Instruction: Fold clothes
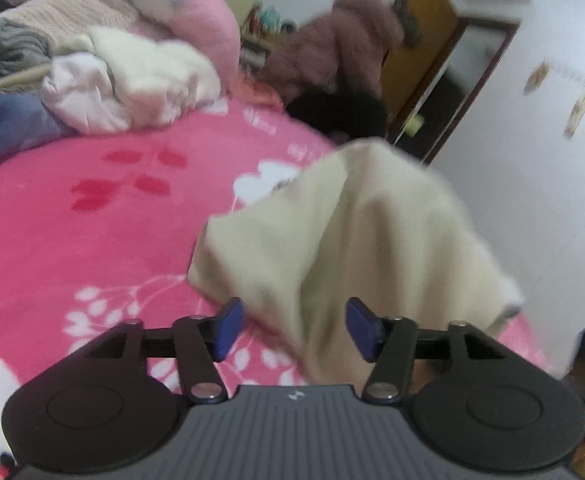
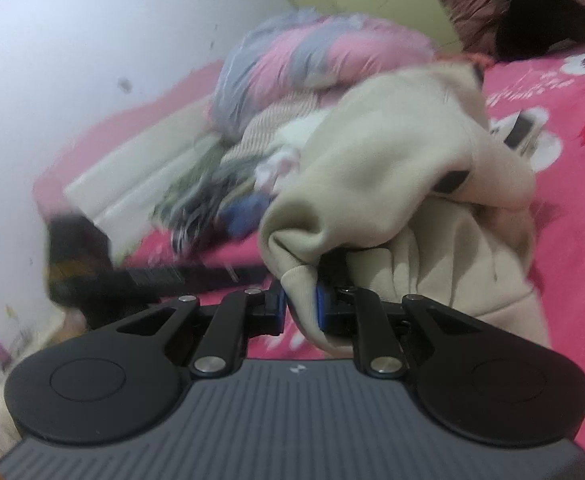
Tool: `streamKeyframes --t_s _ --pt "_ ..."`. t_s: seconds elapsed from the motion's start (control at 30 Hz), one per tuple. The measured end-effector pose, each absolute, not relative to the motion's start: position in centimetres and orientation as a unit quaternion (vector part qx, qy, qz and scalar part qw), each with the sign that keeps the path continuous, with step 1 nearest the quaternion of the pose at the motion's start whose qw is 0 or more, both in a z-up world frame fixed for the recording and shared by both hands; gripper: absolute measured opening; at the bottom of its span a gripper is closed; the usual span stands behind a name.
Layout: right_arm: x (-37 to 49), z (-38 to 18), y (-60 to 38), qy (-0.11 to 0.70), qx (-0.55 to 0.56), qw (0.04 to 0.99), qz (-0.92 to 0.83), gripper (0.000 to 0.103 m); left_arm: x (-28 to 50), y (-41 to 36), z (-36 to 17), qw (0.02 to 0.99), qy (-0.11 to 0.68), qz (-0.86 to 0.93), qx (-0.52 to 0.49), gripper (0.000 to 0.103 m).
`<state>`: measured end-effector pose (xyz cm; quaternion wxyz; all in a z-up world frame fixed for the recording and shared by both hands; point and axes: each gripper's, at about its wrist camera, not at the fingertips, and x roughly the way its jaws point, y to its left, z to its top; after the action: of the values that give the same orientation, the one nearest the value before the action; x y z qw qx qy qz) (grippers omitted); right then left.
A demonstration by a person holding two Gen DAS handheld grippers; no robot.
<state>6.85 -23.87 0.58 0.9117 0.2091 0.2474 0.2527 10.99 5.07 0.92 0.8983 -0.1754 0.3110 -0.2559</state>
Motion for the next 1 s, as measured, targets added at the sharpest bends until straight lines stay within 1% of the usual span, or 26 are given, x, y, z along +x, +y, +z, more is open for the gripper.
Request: streamKeyframes --t_s 0.07,0.1,0.13,0.3,0.43,0.47,0.63,0.7,0.77,0.83,1.0 --pt "6.6 0.0 -22.5 0.257 0.196 0.911 0.256 0.013 9.8 4.8 2.0 0.900 0.286 -0.287 -0.164 0.086" --pt "6.2 -0.3 -21.9 0.261 0.189 0.911 0.257 0.013 9.2 4.3 2.4 0.899 0.278 -0.300 -0.155 0.088" --pt "5.9 -0.6 -21.2 0.265 0.183 0.911 0.258 0.013 8.8 3.7 2.8 0.898 0.272 -0.313 -0.145 0.090" --pt "4.4 -2.0 -18.1 0.286 0.148 0.910 0.263 0.013 7.6 0.3 2.4 0.908 0.265 -0.317 -0.075 0.090" --pt "2.7 -2.6 -16.5 0.296 0.094 0.916 0.253 0.013 7.4 -1.3 0.7 0.921 0.282 -0.268 -0.030 0.087" --pt "2.2 -2.7 -16.2 0.298 0.082 0.917 0.251 0.013 7.5 -1.3 0.2 0.924 0.285 -0.255 -0.024 0.081" --pt "0.0 -2.7 -16.3 0.289 0.058 0.924 0.243 0.014 7.3 0.9 -0.6 0.925 0.301 -0.226 -0.053 0.070" --pt "-0.9 -2.4 -17.0 0.285 0.060 0.925 0.245 0.015 7.2 2.4 -0.8 0.923 0.308 -0.219 -0.076 0.068" --pt "-1.9 -2.1 -17.8 0.282 0.066 0.924 0.251 0.018 7.2 3.7 -1.1 0.920 0.317 -0.209 -0.093 0.065" --pt "-2.8 -1.6 -19.0 0.281 0.074 0.921 0.258 0.024 7.3 4.9 -1.7 0.918 0.327 -0.197 -0.110 0.063" --pt "-5.6 0.6 -21.8 0.255 0.093 0.928 0.257 0.028 7.4 7.8 -3.3 0.908 0.352 -0.174 -0.145 0.064"
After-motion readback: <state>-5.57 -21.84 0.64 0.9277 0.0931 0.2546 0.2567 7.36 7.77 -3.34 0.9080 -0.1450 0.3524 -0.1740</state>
